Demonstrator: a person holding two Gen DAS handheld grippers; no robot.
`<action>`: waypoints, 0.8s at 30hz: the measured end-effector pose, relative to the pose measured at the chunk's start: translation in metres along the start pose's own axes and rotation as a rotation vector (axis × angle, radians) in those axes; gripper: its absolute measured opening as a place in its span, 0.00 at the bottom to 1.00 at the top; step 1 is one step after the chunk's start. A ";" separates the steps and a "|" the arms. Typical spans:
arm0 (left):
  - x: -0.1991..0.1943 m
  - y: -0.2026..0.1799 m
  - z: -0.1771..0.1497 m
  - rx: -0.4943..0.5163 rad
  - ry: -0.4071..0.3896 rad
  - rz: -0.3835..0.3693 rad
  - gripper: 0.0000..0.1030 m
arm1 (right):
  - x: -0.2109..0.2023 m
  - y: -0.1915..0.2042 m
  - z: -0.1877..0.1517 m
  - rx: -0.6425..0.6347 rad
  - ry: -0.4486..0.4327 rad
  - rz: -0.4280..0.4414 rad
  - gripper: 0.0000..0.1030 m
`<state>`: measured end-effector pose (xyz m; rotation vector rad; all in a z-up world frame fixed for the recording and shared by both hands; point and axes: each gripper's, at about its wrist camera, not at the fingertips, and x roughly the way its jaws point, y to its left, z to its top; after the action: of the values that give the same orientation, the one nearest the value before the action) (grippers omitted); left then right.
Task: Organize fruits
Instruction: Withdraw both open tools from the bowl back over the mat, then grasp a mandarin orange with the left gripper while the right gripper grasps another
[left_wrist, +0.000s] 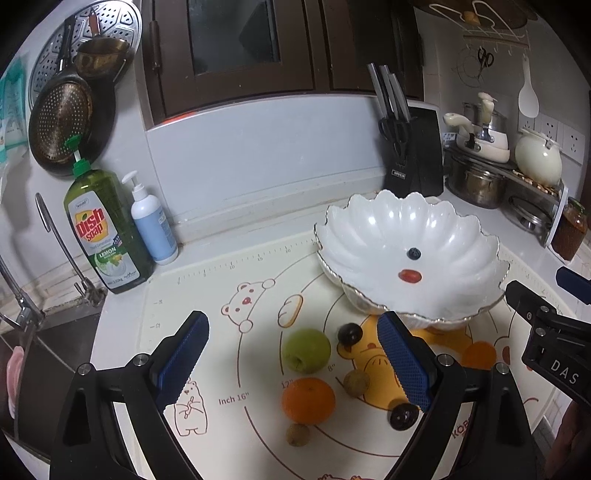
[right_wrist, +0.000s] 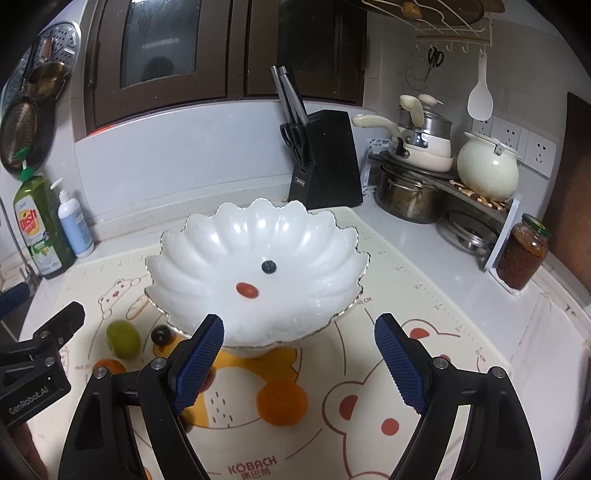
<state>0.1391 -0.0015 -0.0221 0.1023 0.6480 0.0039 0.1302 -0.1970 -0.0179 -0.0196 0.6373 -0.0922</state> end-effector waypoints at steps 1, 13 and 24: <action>0.000 0.000 -0.002 0.001 0.003 -0.001 0.91 | 0.000 0.000 -0.002 -0.001 0.002 0.000 0.82; 0.009 -0.001 -0.027 0.013 0.020 0.007 0.91 | 0.006 0.001 -0.027 -0.006 0.026 -0.008 0.82; 0.027 -0.002 -0.050 0.020 0.064 -0.009 0.91 | 0.020 0.005 -0.046 -0.006 0.065 -0.014 0.82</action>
<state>0.1302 0.0018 -0.0779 0.1194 0.7126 -0.0077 0.1191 -0.1939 -0.0675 -0.0275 0.7026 -0.1051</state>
